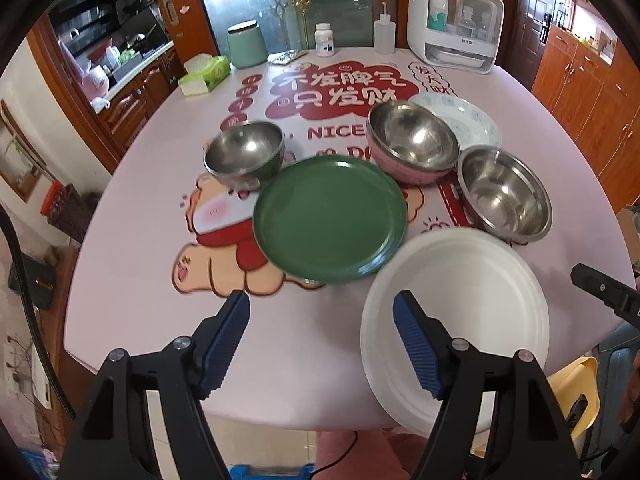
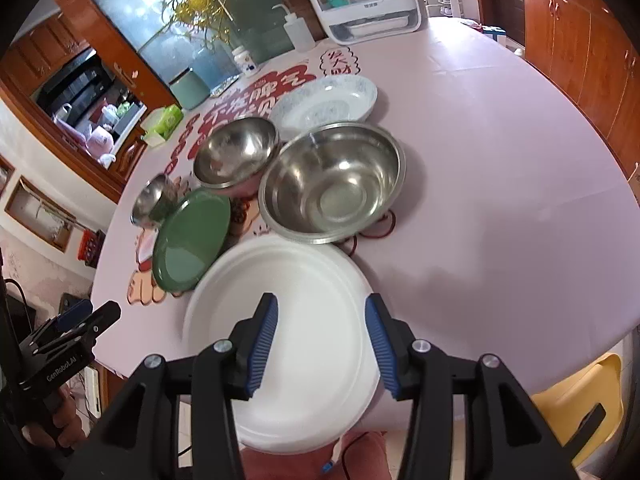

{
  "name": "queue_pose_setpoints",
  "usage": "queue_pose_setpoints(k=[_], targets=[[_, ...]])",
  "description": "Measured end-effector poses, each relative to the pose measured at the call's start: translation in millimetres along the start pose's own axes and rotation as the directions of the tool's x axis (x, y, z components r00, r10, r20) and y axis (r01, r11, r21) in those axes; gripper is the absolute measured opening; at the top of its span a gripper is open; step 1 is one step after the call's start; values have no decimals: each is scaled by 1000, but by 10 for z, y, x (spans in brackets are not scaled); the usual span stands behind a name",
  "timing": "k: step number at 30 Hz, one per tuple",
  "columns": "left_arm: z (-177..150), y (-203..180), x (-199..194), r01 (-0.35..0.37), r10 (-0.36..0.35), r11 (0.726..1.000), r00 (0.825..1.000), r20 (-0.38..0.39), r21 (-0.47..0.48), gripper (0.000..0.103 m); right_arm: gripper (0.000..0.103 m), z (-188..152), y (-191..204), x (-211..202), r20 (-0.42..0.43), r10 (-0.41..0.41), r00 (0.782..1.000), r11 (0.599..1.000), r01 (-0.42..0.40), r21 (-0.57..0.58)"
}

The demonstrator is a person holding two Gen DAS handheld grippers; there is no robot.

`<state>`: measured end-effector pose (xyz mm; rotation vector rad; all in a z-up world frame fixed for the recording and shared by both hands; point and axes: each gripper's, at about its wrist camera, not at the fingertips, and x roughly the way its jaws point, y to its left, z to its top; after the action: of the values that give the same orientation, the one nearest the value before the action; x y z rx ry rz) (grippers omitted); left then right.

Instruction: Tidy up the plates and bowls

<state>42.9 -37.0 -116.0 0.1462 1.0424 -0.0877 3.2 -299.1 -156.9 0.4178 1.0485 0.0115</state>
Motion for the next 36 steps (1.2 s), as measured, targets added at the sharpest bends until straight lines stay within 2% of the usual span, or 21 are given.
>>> queue_pose_setpoints(k=[13, 17, 18, 21, 26, 31, 36], targets=[[609, -264, -177, 31, -38, 992, 998, 52, 119, 75, 46, 421, -124, -272, 91, -54, 994, 994, 45, 100], [780, -323, -204, 71, -80, 986, 995, 58, 149, 81, 46, 525, -104, -347, 117, -96, 988, 989, 81, 122], [825, -344, -211, 78, -90, 984, 994, 66, 162, 81, 47, 546, -98, -360, 122, -103, 987, 988, 87, 128], [927, -390, -228, 105, -122, 976, 989, 80, 191, 81, 59, 597, -47, -383, 132, -141, 981, 982, 122, 146], [1129, -468, -235, 148, -176, 960, 979, 104, 236, 82, 61, 640, 30, -403, 147, -195, 970, 973, 172, 156], [1281, -558, -202, 169, -202, 948, 974, 102, 269, 82, 67, 703, 52, -409, 165, -234, 958, 963, 206, 171], [1420, -660, -191, 162, -197, 951, 974, 112, 265, 82, 67, 852, -3, -370, 168, -214, 962, 970, 189, 154]])
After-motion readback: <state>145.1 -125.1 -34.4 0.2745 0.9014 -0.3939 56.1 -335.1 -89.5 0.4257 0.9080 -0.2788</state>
